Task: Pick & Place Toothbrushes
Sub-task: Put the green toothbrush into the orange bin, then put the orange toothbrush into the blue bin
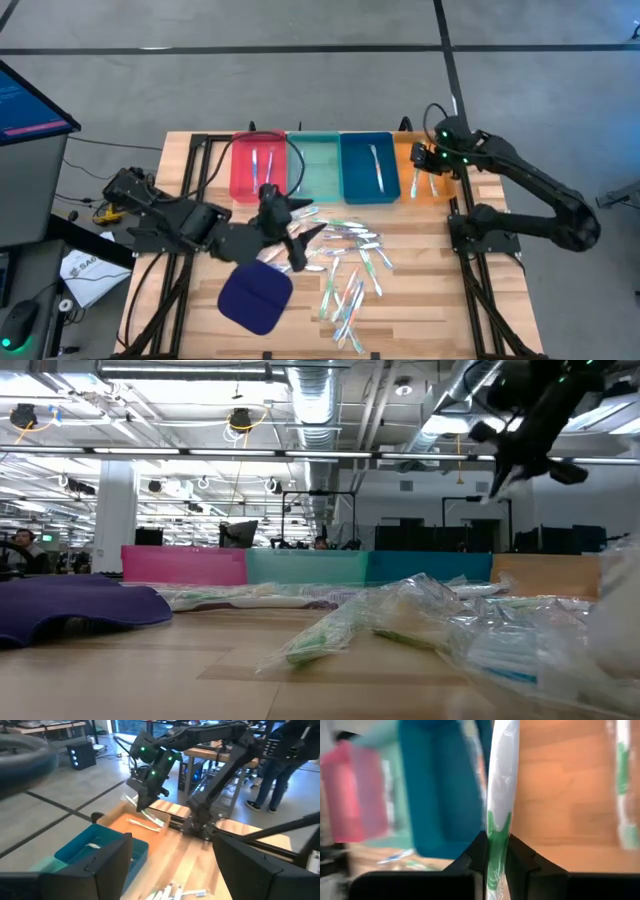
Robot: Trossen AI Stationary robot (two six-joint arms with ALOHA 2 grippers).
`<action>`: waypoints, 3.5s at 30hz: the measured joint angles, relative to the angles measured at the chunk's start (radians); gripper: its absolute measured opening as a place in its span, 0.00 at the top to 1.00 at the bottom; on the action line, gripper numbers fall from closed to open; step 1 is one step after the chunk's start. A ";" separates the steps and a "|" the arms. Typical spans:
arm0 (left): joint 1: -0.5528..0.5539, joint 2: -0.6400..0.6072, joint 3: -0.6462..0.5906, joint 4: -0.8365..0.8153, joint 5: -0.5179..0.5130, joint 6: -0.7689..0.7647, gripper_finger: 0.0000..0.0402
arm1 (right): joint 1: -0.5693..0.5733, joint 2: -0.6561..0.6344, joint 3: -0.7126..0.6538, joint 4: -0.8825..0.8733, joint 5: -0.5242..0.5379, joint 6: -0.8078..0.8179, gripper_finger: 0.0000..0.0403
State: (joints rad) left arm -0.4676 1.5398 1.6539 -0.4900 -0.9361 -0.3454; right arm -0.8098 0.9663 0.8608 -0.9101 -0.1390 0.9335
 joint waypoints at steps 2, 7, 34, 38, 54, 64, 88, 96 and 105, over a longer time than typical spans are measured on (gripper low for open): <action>0.032 0.000 0.000 0.001 0.019 0.000 0.32 | -0.025 0.051 0.003 0.001 -0.009 -0.075 0.92; 0.106 0.000 0.000 0.003 0.043 0.000 0.32 | -0.097 0.211 0.097 -0.080 0.001 -0.299 0.92; 0.183 0.000 0.000 0.008 0.070 0.008 0.32 | -0.159 0.691 0.179 -0.007 0.087 -0.493 0.92; 0.192 0.000 0.000 0.008 0.070 0.008 0.32 | -0.159 0.731 0.180 0.001 0.085 -0.480 0.91; 0.194 0.000 -0.001 0.011 0.070 0.008 0.32 | -0.080 0.822 0.177 0.054 0.119 -0.417 0.84; 0.194 0.000 -0.001 0.007 0.070 0.008 0.32 | -0.081 0.820 0.177 0.008 0.139 -0.401 0.73; 0.195 0.000 -0.001 0.001 0.104 0.008 0.32 | -0.094 0.398 0.177 -0.012 0.137 -0.523 0.62; 0.242 0.000 -0.001 0.002 0.110 -0.027 0.32 | -0.081 0.200 0.177 0.029 -0.054 -0.522 0.65; 0.292 0.000 -0.001 -0.021 0.432 0.000 0.32 | 0.065 -0.021 0.177 0.104 -0.182 -0.370 0.69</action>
State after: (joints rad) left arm -0.1760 1.5398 1.6531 -0.5108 -0.5039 -0.3454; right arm -0.7453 0.9448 1.0378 -0.8060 -0.3206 0.5639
